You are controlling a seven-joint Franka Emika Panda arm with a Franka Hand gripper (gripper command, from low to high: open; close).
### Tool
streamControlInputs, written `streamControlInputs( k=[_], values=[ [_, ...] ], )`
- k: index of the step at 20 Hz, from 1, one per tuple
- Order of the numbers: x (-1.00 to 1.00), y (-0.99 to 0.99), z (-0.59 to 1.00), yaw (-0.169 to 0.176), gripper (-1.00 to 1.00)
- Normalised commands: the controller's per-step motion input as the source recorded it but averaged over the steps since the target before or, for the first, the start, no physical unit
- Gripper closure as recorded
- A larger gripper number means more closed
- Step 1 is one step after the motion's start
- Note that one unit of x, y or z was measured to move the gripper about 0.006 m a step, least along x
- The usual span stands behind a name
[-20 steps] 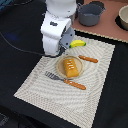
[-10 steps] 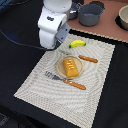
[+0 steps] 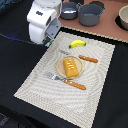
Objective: Interact with the objects in diverse but meaningful ways.
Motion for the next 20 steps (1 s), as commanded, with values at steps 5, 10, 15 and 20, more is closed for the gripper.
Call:
streamControlInputs(
  k=[5, 10, 15, 20],
  values=[
    [-0.87, -0.05, -0.55, -0.078, 1.00],
    [-0.68, -0.15, -0.42, -0.087, 1.00],
    [-0.08, -0.06, -0.02, -0.065, -1.00],
    [0.30, 0.03, 0.43, -0.057, -1.00]
  ],
)
